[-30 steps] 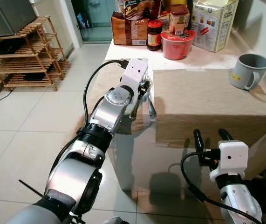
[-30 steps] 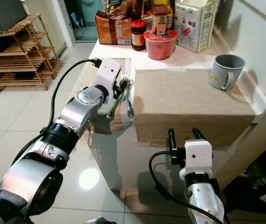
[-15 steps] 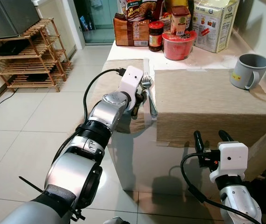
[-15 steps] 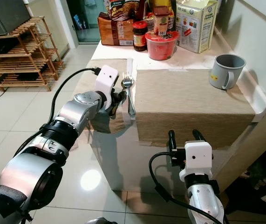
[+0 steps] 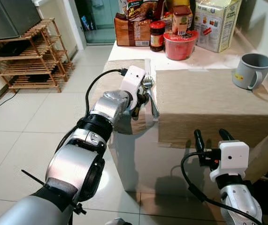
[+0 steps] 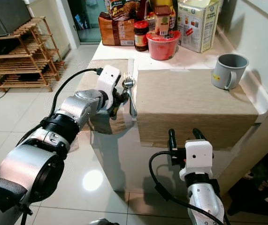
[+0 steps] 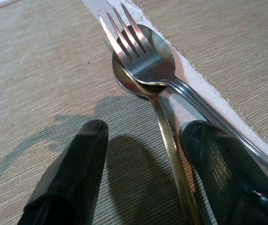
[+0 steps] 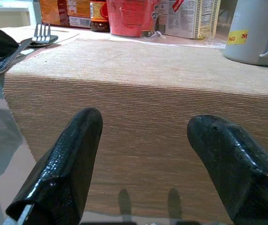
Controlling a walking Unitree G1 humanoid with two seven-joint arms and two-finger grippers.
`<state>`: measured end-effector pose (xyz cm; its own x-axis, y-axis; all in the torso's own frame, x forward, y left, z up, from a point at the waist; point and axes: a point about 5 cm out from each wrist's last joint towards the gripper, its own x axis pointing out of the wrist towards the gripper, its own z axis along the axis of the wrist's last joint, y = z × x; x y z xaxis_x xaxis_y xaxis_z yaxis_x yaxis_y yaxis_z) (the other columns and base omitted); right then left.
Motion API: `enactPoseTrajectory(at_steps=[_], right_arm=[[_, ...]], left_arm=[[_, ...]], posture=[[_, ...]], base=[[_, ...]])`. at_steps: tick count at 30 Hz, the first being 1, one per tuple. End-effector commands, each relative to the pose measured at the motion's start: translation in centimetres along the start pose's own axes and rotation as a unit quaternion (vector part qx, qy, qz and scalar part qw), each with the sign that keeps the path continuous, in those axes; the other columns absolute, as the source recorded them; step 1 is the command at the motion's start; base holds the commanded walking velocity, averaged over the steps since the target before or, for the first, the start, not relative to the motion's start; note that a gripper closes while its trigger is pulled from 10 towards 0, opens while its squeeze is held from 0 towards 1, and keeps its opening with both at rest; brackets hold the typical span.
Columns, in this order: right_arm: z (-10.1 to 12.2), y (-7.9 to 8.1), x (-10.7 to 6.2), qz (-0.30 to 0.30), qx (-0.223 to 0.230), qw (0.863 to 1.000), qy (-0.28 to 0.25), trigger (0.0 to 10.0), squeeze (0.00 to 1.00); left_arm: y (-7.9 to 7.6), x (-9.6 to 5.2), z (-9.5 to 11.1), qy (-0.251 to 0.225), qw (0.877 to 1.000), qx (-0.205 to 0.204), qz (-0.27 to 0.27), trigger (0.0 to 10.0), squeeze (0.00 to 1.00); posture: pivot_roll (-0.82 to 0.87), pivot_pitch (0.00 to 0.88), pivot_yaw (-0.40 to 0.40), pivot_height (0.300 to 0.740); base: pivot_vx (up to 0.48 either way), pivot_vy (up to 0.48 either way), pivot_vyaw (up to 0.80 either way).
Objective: Setting the table
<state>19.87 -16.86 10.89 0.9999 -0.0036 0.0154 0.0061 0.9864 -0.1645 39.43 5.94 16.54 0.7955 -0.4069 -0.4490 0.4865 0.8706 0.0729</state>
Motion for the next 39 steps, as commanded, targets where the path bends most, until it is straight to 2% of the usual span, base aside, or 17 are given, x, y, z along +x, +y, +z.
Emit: enactPoseTrajectory(at_steps=[1,2,3,4,5,12,26,34,39], right_arm=[[0.3,0.3,0.2,0.005,0.002,1.000,-0.003,10.0,0.00],[0.3,0.3,0.2,0.005,0.002,1.000,-0.003,10.0,0.00],[0.3,0.3,0.2,0.005,0.002,1.000,-0.003,10.0,0.00],[0.3,0.3,0.2,0.005,0.001,1.000,-0.003,10.0,0.00],[0.3,0.4,0.2,0.006,0.001,1.000,-0.003,10.0,0.00],[0.4,0.5,0.2,0.008,0.001,1.000,-0.004,10.0,0.00],[0.3,0.4,0.2,0.010,0.000,1.000,-0.004,10.0,0.00],[0.4,0.5,0.3,0.012,0.002,1.000,-0.005,10.0,0.00],[0.5,0.6,0.3,0.011,0.003,1.000,-0.005,10.0,0.00]], left_arm=[[0.0,0.2,-1.5,0.039,0.999,-0.004,-0.004,10.0,0.00],[0.1,0.2,-1.6,0.040,0.999,0.003,-0.002,5.5,0.00],[0.1,0.2,-1.6,0.040,0.999,0.003,-0.002,5.5,0.00],[0.2,0.2,-1.8,0.043,0.999,0.002,-0.001,3.6,0.00],[0.2,0.2,-2.0,0.047,0.999,0.007,0.000,0.0,0.00],[-0.2,0.4,-3.2,0.067,0.998,0.015,-0.009,0.0,0.00],[-0.8,0.5,-5.0,0.094,0.995,-0.032,-0.023,0.0,0.00],[-0.6,0.5,-5.5,0.095,0.995,-0.027,-0.016,0.0,0.00],[-0.1,0.6,-4.9,0.064,0.998,-0.007,0.009,0.0,0.00]], posture=[[-0.12,0.000,0.137,0.723],[-0.12,0.000,0.137,0.723],[-0.12,0.000,0.137,0.723],[-0.12,0.000,0.137,0.723],[-0.12,0.000,0.137,0.723],[-0.12,0.000,0.140,0.723],[-0.12,0.000,0.131,0.723],[-0.12,0.000,0.129,0.723],[-0.12,0.000,0.130,0.723]], base=[[0.000,0.000,0.00],[0.000,0.000,0.00],[0.000,0.000,0.00],[0.000,0.000,0.00],[0.000,0.000,0.00],[0.000,0.000,0.00],[0.000,0.000,0.00],[0.000,0.000,0.00],[0.000,0.000,0.00]])
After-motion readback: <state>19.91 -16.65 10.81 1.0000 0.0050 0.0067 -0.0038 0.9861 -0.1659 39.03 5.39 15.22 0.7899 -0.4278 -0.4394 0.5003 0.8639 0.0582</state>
